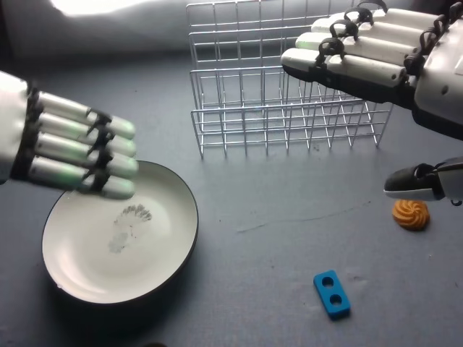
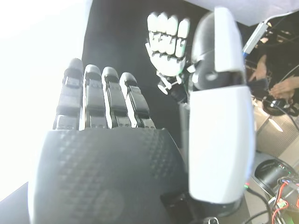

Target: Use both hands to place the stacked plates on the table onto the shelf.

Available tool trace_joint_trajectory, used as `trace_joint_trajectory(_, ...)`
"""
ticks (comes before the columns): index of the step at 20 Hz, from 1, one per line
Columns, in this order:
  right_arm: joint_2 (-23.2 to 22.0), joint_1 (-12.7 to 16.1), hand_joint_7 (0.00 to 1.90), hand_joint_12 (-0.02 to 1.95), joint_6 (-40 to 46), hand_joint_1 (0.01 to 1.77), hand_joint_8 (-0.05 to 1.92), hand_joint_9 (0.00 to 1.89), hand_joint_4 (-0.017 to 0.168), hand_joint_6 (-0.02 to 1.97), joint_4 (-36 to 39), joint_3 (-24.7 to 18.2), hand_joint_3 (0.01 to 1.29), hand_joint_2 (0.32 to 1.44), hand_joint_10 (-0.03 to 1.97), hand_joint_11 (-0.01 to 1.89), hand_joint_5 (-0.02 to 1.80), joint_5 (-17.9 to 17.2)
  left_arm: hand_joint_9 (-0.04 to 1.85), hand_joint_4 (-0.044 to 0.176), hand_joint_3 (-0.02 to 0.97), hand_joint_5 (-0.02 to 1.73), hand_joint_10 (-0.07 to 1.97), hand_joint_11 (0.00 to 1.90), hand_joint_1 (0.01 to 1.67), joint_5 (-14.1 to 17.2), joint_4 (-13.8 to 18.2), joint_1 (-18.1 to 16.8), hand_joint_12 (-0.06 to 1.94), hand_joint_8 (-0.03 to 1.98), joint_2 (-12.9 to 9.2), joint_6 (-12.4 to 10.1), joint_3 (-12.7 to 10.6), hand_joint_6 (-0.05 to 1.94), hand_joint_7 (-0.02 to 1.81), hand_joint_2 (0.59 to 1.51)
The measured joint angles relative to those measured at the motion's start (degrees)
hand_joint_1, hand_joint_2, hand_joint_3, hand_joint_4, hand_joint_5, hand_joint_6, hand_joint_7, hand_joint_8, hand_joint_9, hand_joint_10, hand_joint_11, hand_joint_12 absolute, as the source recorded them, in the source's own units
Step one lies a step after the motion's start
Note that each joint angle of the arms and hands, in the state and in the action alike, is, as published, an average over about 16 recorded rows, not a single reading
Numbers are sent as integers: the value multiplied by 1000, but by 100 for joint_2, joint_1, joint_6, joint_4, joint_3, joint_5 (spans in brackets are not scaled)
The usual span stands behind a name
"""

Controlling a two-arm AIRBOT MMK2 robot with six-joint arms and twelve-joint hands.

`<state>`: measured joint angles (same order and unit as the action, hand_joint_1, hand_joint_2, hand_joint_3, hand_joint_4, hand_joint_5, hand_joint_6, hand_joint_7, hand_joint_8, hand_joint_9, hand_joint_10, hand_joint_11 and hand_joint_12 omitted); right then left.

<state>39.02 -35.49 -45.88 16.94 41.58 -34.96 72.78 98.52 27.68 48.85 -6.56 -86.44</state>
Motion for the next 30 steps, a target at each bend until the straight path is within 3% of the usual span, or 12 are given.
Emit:
trace_joint_trajectory(9,125,232,13,425,16,1250,13,22,4,20,206,0,13,925,12,22,12,341,21,3,51,22,7,14,20,187,155,622,-17,-11,67,321,-299,-14,17,1001)
trace_joint_trajectory(17,253,422,13,548,50,1300,13,29,3,20,293,0,13,941,12,22,13,596,20,2,43,22,7,15,19,187,-132,1250,-17,-11,385,407,-778,-14,16,1006)
trace_joint_trajectory(23,285,408,13,617,61,1313,13,29,3,21,339,0,13,941,12,21,13,559,20,1,39,22,7,15,18,117,-355,1682,-17,-11,641,475,-1096,-14,16,1012)
trace_joint_trajectory(30,306,350,15,668,38,1321,13,31,3,20,424,0,13,942,11,21,15,560,20,0,39,21,6,15,18,41,-485,1954,-18,-11,826,572,-1306,-13,16,1018)
